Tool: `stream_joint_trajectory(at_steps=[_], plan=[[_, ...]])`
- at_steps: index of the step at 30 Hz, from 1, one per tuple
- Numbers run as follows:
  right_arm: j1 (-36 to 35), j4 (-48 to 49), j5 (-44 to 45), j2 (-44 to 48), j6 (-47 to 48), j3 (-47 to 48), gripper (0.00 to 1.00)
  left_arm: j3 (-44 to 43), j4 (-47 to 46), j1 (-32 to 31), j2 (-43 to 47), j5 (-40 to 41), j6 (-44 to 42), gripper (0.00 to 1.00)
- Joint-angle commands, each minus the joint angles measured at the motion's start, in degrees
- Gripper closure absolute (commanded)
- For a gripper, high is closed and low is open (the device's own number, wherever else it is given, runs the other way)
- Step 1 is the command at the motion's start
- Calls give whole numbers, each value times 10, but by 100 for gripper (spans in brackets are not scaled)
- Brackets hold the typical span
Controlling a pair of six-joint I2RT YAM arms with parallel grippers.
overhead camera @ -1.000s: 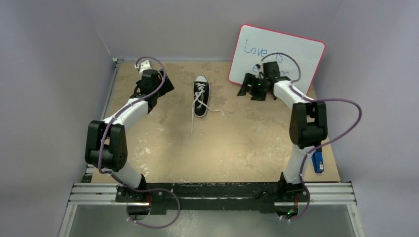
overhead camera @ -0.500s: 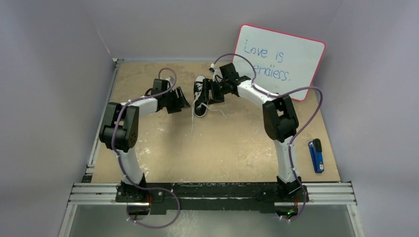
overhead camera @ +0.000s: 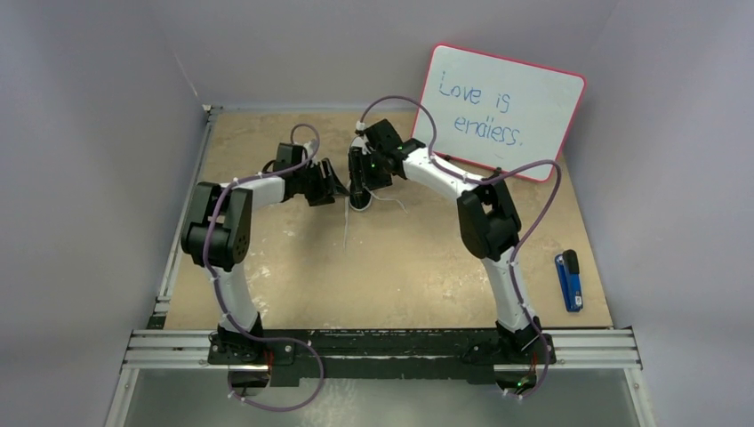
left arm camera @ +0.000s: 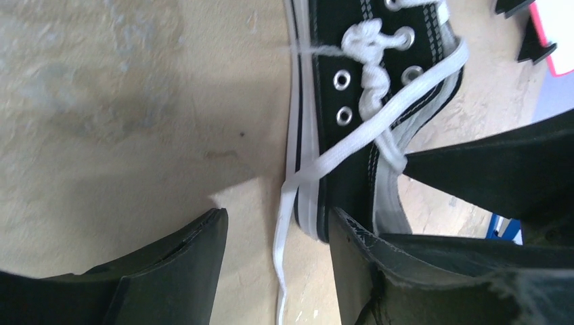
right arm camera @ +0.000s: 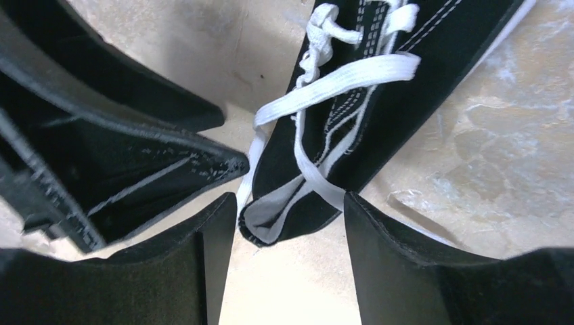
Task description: Tie the shoes
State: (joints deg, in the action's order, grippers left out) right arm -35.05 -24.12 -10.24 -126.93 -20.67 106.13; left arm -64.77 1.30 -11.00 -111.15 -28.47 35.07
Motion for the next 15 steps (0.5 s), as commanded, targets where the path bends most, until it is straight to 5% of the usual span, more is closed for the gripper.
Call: stream_joint_trajectory(at_steps=[1, 5, 8, 12, 15], plan=[[-19, -41, 46, -13, 8, 37, 37, 27, 72, 7, 41, 47, -24, 42], [-30, -37, 54, -1, 5, 19, 32, 52, 83, 18, 82, 73, -19, 40], [-33, -62, 94, -5, -1, 21, 38, 69, 86, 19, 103, 68, -23, 39], [-34, -58, 103, 12, 27, -1, 84, 105, 78, 18, 129, 50, -20, 38], [-35, -84, 56, 31, 41, -18, 97, 120, 93, 18, 147, 46, -26, 38]])
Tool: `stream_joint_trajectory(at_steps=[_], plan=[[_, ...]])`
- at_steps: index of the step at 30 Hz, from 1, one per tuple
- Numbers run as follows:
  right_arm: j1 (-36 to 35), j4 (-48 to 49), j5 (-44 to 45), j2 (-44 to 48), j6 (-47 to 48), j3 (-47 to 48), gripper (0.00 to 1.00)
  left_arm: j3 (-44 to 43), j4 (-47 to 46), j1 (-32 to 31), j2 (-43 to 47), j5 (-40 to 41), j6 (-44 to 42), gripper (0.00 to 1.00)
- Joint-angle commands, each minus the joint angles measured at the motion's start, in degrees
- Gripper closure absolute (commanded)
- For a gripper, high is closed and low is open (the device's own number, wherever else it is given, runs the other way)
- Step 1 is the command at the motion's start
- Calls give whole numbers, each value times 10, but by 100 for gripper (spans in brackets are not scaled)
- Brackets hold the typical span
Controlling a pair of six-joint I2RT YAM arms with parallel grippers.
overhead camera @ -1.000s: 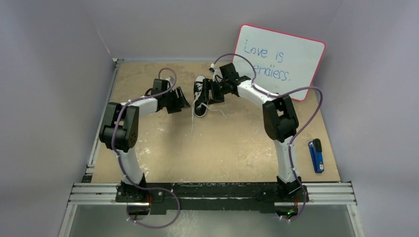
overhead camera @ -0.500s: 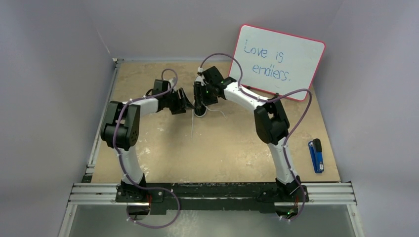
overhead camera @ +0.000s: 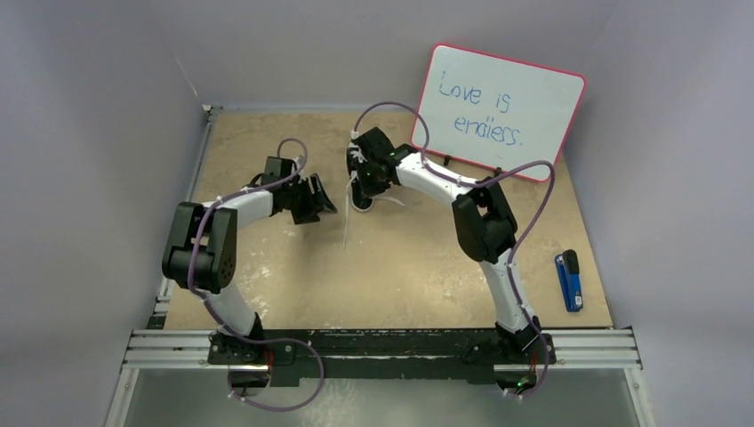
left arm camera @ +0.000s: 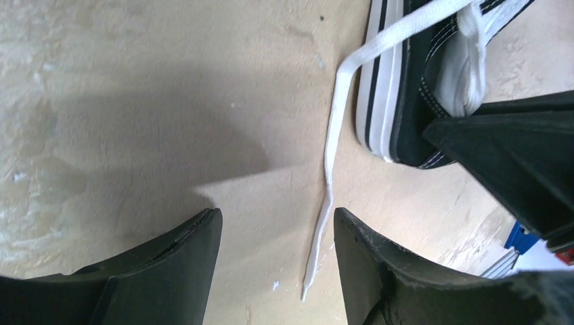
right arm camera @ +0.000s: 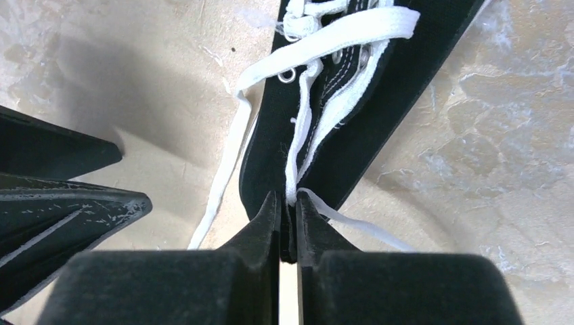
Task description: Tie the shoes
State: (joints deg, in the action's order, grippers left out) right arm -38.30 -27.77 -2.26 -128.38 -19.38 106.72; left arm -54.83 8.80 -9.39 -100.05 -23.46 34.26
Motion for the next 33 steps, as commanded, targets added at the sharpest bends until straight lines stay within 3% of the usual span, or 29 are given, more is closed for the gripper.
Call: stream_joint_trajectory(at_steps=[1, 8, 12, 17, 22, 26, 29, 33], plan=[[-3, -44, -50, 58, 29, -44, 98, 24, 21, 1, 43, -5, -20, 38], [-29, -14, -113, 200, -13, -240, 91, 95, -45, -1, 67, -58, 20, 32], [-51, 20, -157, 263, -22, -328, 83, 135, -103, -9, 71, -73, 57, 32], [-61, 63, -260, 281, -9, -370, 62, 149, -93, -12, 86, -55, 56, 32], [-55, 8, -178, 347, 39, -360, 30, 122, -30, -12, 92, -33, 21, 32], [-14, -20, -111, 358, 89, -368, 29, 96, -3, -12, 73, -45, 7, 32], [32, -25, -153, 348, 137, -377, 34, 79, 6, -15, 54, -60, 2, 32], [28, 34, -201, 356, 222, -421, 38, 70, 4, -25, 18, -76, 2, 34]])
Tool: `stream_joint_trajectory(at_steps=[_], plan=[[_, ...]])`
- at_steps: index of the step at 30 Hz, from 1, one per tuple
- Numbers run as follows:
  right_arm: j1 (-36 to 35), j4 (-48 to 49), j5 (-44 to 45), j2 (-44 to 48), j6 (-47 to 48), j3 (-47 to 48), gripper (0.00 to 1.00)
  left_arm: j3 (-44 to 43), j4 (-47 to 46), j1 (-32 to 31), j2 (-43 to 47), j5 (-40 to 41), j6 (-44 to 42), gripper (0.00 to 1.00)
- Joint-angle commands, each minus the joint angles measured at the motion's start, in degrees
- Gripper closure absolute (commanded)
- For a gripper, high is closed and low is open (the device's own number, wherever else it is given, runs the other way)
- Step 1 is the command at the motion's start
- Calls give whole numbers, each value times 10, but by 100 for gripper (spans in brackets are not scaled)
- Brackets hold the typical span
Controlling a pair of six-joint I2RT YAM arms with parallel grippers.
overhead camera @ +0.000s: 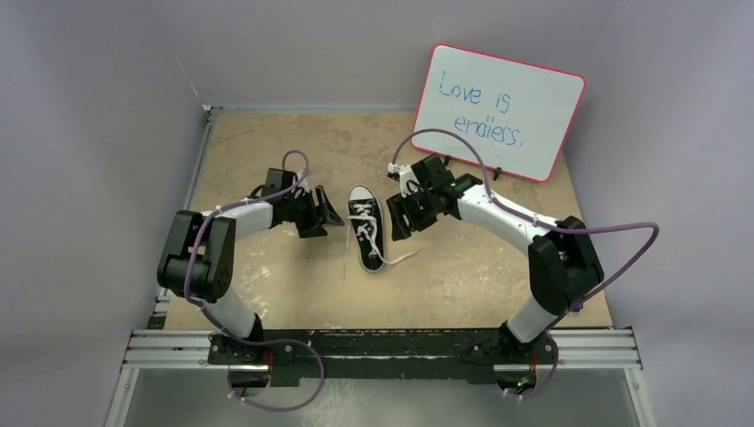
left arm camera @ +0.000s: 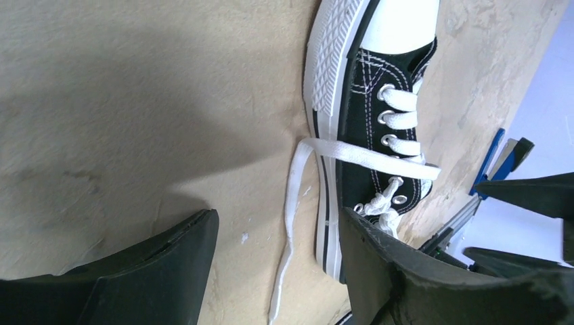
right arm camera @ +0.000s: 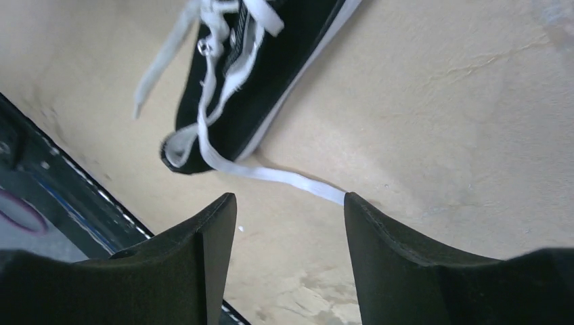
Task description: Tie the shoes
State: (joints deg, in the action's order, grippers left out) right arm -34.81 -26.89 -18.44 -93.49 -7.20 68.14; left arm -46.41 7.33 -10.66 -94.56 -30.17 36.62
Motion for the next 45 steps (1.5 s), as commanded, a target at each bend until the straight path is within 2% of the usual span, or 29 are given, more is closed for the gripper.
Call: stream_joint_trajectory(at_steps=[1, 5, 9, 12, 15, 20, 25, 29, 30, 38, 45], plan=[[-9, 37, -45, 8, 106, -49, 40, -15, 16, -15, -46, -9, -21, 36], [-17, 96, -67, 23, 139, -105, 43, -26, 28, -21, -70, -5, -32, 40], [-39, 157, -58, 30, 170, -144, 44, -52, 79, -24, -74, 8, -62, 41], [-48, 197, -52, 17, 179, -149, 43, -65, 107, -24, -57, 28, -81, 38], [-60, 192, -49, -15, 192, -132, 44, -65, 119, -24, -40, 42, -86, 36], [-87, 221, -7, -31, 179, -147, 47, -37, 117, -24, -13, 52, -78, 35], [-95, 261, 32, 1, 122, -195, 66, -2, 115, -39, 5, 57, -68, 35], [-95, 253, 37, 46, 91, -216, 95, 3, 128, -90, 17, 118, -61, 37], [-95, 246, 35, 54, 84, -217, 100, 2, 128, -104, 19, 135, -56, 38], [-93, 233, 41, 117, 26, -204, 100, -9, 145, -188, 5, 263, -27, 49], [-89, 229, 33, 137, 7, -186, 100, -5, 168, -203, -36, 323, -24, 65]])
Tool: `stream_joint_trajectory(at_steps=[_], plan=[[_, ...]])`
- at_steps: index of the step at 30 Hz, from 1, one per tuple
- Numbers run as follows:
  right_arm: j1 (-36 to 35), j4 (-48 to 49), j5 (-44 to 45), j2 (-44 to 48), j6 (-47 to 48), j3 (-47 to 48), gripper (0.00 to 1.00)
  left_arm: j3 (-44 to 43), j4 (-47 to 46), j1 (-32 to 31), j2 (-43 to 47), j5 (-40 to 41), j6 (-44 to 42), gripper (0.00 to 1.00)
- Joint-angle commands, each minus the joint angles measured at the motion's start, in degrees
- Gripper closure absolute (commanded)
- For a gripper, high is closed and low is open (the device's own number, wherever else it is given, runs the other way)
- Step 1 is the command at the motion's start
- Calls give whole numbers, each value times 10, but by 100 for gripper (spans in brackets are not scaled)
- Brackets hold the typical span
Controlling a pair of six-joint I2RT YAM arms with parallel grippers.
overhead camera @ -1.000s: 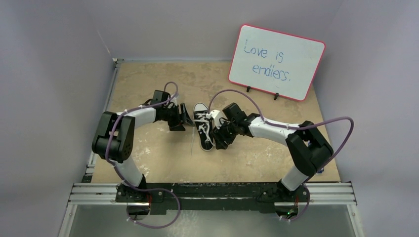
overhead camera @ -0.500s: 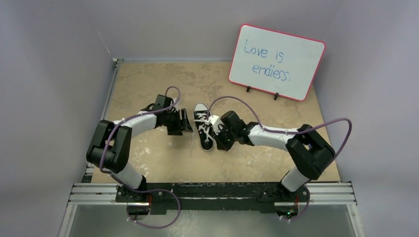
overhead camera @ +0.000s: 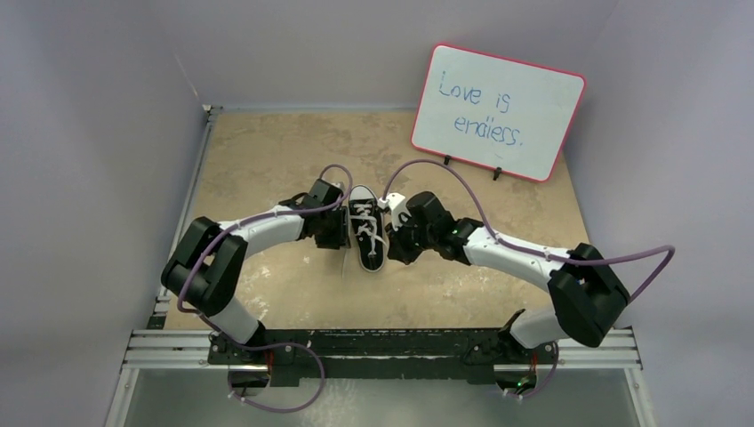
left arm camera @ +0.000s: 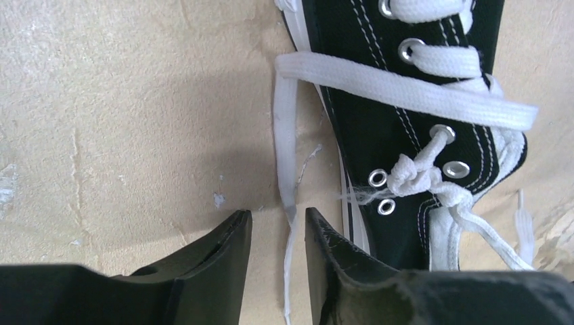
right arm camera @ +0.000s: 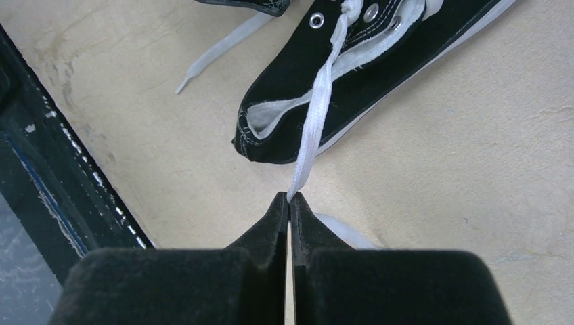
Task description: Tie the shoes
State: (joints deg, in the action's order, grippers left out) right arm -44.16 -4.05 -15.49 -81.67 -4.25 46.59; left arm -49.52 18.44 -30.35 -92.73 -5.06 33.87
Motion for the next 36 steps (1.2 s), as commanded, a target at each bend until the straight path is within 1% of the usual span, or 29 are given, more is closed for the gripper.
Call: stream_joint_trajectory(at_steps=[1, 4, 8, 10, 13, 14, 15, 21, 27, 31, 34, 36], plan=[[7, -2, 1, 22, -24, 35, 100, 29, 53, -6, -59, 72, 3, 67], [13, -14, -16, 30, -28, 62, 100, 31, 49, -6, -74, 71, 3, 80], [17, -45, -66, 38, -28, 116, 100, 29, 46, -6, -89, 66, 3, 84], [18, -53, -95, 41, -28, 133, 100, 30, 45, -6, -96, 65, 1, 90], [18, -59, -110, 42, -36, 151, 100, 31, 43, -6, -99, 59, 1, 93], [19, -58, -111, 42, -39, 157, 100, 32, 44, -6, -99, 59, 2, 98], [19, -58, -111, 41, -43, 164, 100, 33, 43, -6, -98, 59, 2, 99], [23, -43, -116, 25, -55, 204, 100, 37, 46, -5, -85, 66, -5, 100], [30, -46, -129, 10, -62, 247, 100, 44, 58, -5, -8, 98, -15, 100], [37, -41, -144, 20, -75, 250, 100, 51, 64, -6, 45, 117, -13, 100], [44, -39, -128, 27, -87, 241, 100, 50, 70, -6, 94, 126, -14, 100], [48, -42, -102, 31, -96, 235, 100, 50, 69, -6, 132, 128, -16, 100]])
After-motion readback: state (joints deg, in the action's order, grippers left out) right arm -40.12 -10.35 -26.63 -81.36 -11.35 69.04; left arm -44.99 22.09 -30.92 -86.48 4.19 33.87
